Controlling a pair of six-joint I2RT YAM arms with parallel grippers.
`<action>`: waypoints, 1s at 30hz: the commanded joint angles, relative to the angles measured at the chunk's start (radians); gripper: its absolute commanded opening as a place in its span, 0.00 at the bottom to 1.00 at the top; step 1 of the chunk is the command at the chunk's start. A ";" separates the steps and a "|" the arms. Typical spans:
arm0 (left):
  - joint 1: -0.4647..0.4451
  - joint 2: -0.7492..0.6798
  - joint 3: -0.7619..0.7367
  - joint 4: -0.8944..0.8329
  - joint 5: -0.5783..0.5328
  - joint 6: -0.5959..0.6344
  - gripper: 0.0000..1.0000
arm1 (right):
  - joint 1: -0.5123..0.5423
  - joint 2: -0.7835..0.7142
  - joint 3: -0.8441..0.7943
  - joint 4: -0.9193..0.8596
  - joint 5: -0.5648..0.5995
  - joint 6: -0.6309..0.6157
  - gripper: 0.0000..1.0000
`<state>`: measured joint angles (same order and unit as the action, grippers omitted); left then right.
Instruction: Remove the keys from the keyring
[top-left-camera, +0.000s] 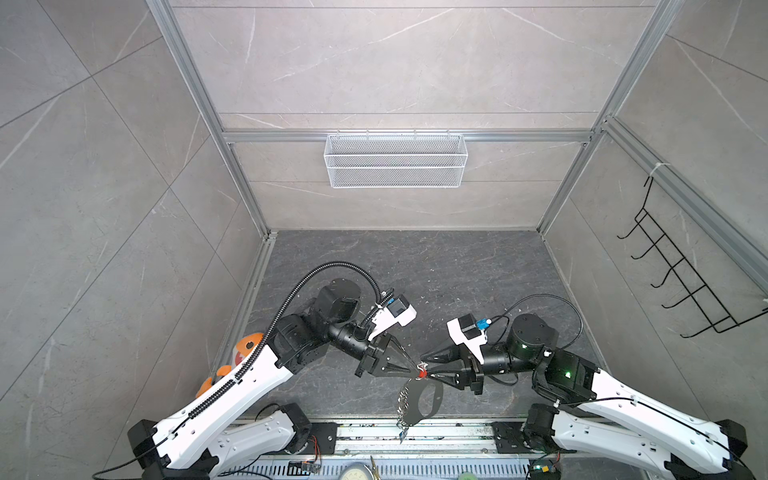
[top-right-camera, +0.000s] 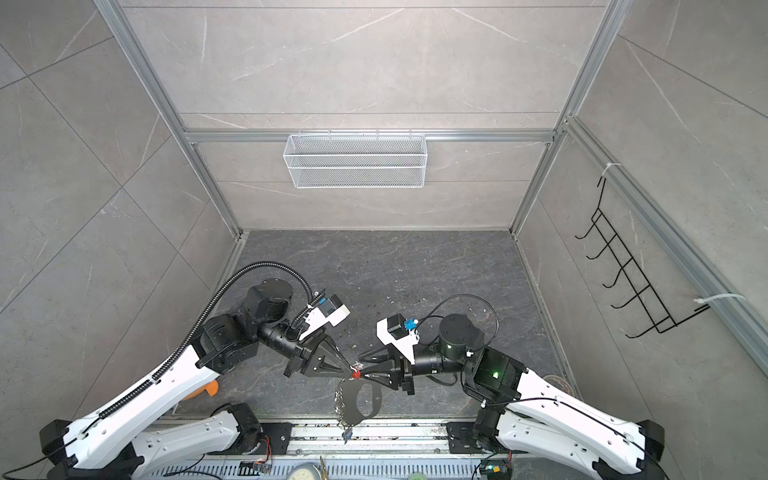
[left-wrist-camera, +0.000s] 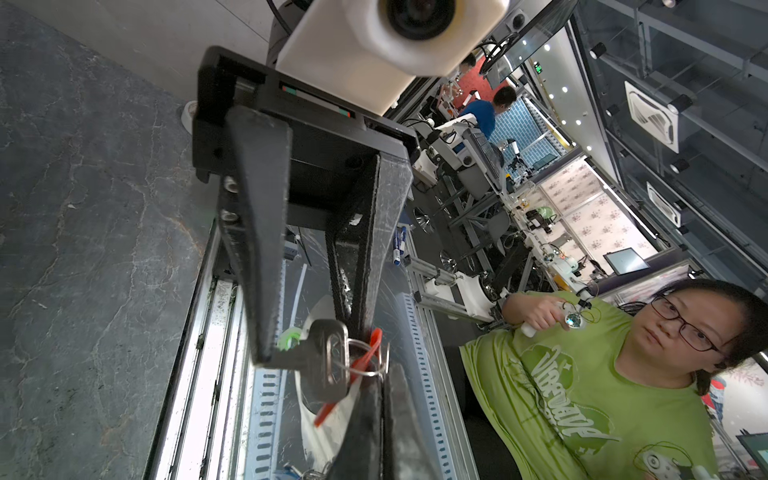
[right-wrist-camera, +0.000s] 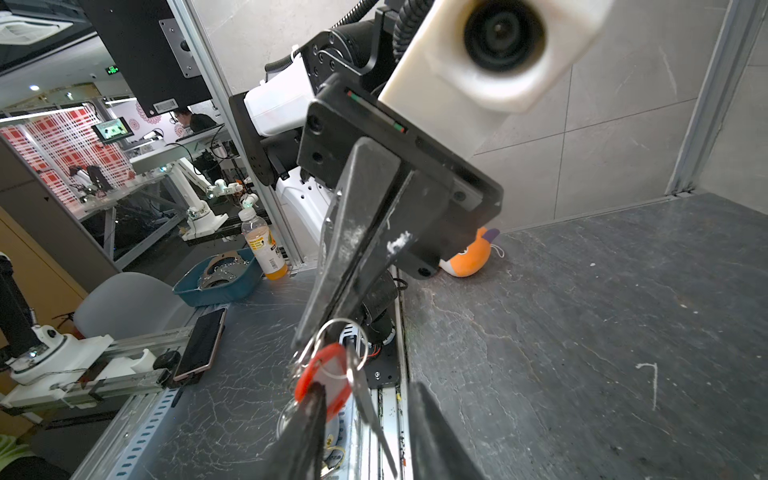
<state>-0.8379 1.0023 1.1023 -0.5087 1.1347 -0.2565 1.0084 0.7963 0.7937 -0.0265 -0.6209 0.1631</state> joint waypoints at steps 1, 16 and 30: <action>0.006 -0.003 0.024 0.033 -0.009 0.007 0.00 | 0.015 -0.004 0.043 0.020 -0.036 -0.005 0.25; 0.006 -0.032 0.018 0.026 -0.099 -0.002 0.00 | 0.015 -0.040 0.056 -0.011 0.259 0.009 0.00; 0.006 -0.115 0.000 0.027 -0.364 -0.025 0.00 | 0.016 -0.107 0.031 -0.011 0.337 0.011 0.00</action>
<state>-0.8333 0.9241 1.1023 -0.4686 0.8326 -0.2718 1.0283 0.7288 0.8154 -0.0566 -0.3328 0.1638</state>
